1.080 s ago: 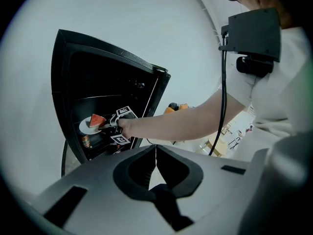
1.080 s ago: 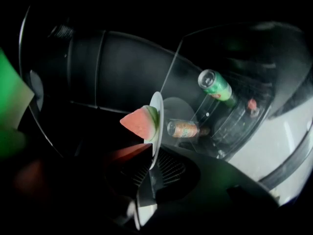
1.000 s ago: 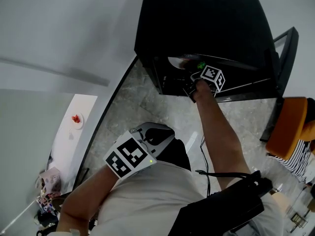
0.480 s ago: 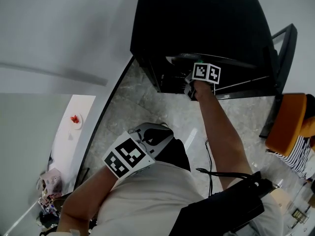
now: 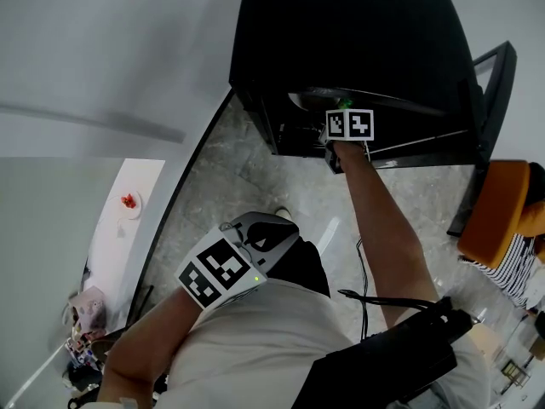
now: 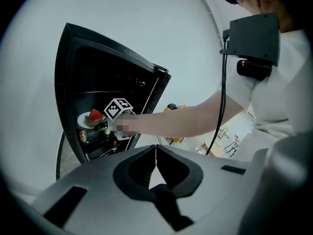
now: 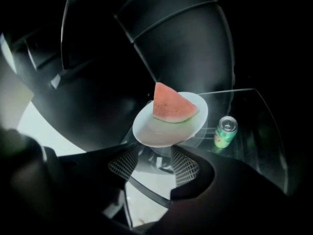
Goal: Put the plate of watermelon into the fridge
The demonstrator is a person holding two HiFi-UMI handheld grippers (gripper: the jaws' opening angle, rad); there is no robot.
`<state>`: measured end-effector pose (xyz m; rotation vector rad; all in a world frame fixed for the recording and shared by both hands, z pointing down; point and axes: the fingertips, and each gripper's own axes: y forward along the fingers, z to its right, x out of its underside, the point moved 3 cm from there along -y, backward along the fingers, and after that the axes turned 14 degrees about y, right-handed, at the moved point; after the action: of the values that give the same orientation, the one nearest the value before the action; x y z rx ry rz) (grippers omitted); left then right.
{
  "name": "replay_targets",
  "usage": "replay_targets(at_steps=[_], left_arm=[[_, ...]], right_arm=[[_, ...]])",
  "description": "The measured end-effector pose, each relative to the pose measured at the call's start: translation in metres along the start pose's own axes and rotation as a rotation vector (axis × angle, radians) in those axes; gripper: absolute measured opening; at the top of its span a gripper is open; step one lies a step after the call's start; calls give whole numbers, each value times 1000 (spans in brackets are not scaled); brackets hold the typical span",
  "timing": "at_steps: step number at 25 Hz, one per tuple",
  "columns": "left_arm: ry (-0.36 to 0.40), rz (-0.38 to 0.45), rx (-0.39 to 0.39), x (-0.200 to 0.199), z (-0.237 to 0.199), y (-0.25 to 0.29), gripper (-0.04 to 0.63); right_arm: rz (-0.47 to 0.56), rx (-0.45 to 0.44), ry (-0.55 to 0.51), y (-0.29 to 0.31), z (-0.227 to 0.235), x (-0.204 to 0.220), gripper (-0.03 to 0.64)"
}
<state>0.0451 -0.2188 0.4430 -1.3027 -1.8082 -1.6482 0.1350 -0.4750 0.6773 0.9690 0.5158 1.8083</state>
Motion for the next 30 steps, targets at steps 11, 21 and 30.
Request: replay_targets(at_steps=[11, 21, 30], left_arm=[[-19, 10, -16, 3, 4, -17, 14], [-3, 27, -6, 3, 26, -39, 14], [44, 68, 12, 10, 63, -71, 14]], right_arm=[[-63, 127, -108, -5, 0, 9, 218], [-11, 136, -87, -42, -12, 20, 202], [5, 152, -118, -101, -47, 65, 130]])
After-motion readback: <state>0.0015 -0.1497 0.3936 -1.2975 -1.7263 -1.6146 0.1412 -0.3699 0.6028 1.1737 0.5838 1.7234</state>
